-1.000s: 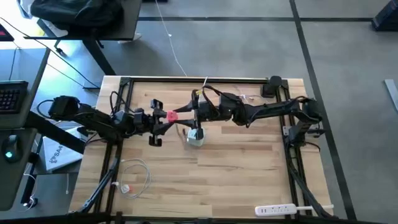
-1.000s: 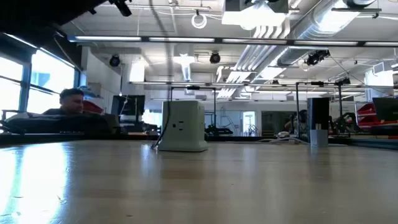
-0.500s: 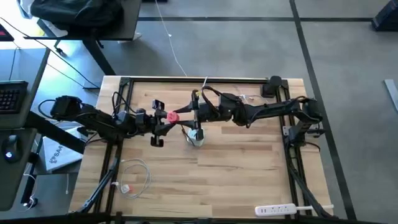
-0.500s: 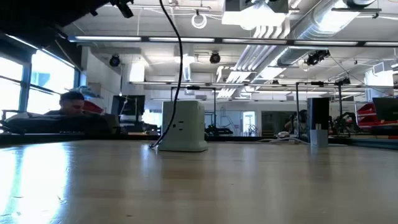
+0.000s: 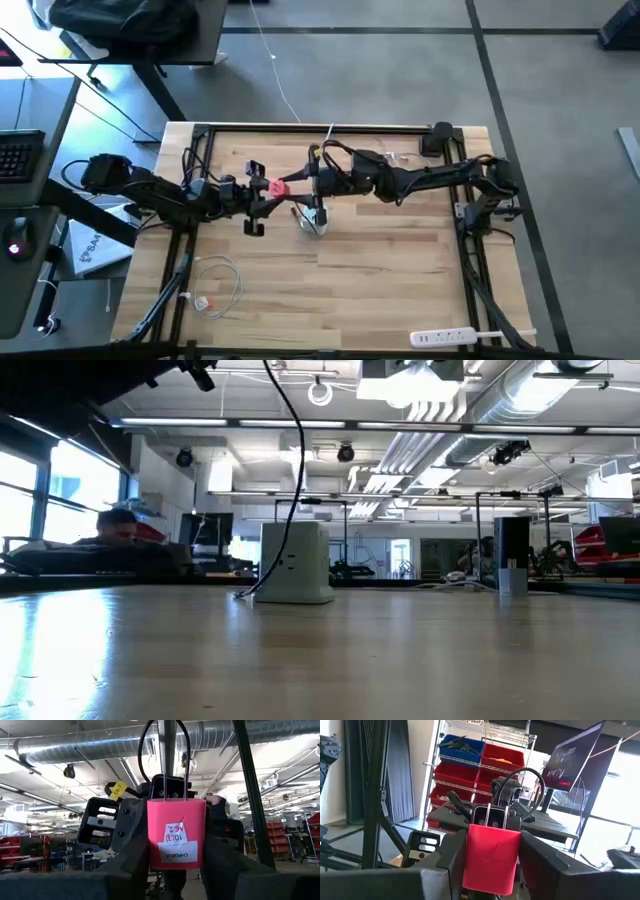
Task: Insert USB
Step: Insert the pink charger adapter into the top white outlet extension
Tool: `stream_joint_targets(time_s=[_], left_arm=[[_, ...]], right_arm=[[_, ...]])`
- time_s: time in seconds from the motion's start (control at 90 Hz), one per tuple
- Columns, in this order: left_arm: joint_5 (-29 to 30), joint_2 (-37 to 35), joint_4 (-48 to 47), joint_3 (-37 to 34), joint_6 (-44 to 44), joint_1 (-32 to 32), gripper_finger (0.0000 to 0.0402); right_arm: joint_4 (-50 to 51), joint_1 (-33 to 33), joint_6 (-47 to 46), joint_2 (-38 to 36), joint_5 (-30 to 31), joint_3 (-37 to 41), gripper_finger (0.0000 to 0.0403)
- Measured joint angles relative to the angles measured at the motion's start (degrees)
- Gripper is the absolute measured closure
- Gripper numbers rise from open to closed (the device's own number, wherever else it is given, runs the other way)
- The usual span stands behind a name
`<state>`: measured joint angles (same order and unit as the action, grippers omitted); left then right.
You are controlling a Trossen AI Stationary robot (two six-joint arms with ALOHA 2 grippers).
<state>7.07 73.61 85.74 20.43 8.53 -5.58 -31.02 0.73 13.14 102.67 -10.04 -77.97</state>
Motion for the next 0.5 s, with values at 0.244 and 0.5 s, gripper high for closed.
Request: stream_joint_targets(time_s=[0.244, 0.5], left_arm=[[1.4, 0.2, -1.2, 0.0, -0.1, 0.0, 0.028], [1.6, 0.1, -1.4, 0.1, -0.1, 0.0, 0.028]], right_arm=[[0.7, 0.4, -1.3, 0.1, 0.2, 0.0, 0.0201], [2.5, 0.4, -1.2, 0.1, 1.7, 0.0, 0.024]])
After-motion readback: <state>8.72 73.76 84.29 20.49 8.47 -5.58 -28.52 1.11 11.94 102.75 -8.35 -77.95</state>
